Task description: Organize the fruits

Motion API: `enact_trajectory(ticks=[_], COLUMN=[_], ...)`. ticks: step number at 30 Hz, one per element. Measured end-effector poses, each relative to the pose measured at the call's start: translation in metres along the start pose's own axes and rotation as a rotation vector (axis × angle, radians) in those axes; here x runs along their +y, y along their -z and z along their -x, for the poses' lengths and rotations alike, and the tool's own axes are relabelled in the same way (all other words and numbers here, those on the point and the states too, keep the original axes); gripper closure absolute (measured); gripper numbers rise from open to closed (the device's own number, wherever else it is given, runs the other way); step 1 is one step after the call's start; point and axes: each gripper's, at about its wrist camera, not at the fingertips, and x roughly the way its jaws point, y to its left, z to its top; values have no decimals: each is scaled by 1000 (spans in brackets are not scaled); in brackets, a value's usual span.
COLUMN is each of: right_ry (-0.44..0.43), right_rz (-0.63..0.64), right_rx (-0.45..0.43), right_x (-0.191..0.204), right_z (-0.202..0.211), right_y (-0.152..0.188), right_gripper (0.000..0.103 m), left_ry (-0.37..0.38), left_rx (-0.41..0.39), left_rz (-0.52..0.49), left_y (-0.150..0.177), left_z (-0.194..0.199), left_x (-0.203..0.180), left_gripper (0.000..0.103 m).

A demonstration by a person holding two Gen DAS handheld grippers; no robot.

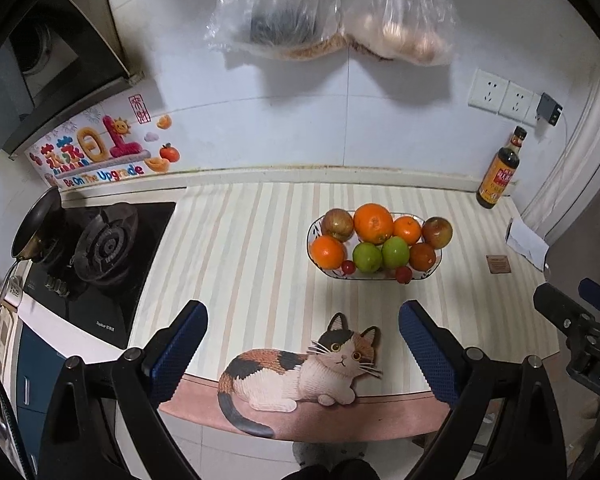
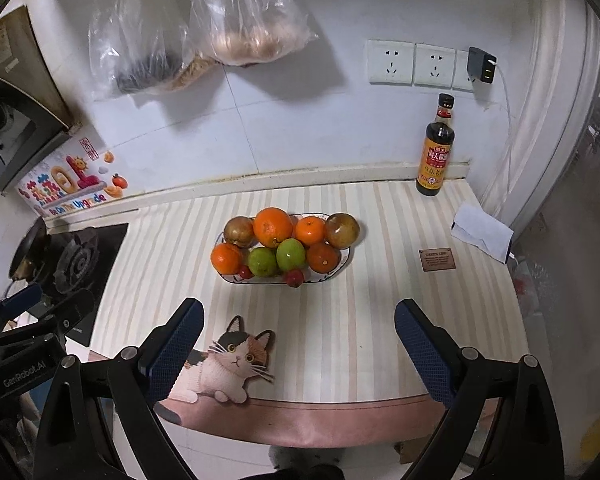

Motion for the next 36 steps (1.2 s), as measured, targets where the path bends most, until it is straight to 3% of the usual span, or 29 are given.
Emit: enact_trajectory(ticks=[10,13,36], right_ry=[11,16,8], right_rz=[1,3,35], right_rx=[44,45,47], right_x=[0,1,8], right_z=[-21,-21,-20], right_y=[-1,0,-2], right_gripper=[5,5,5], left_ry=[-3,2,-4], left_rx=[27,22,13], left_rz=[12,15,26], left_y=[-4,-5,-7], left_z=[-16,-17,-12], left_x=[2,3,9], left_gripper=[5,1,1])
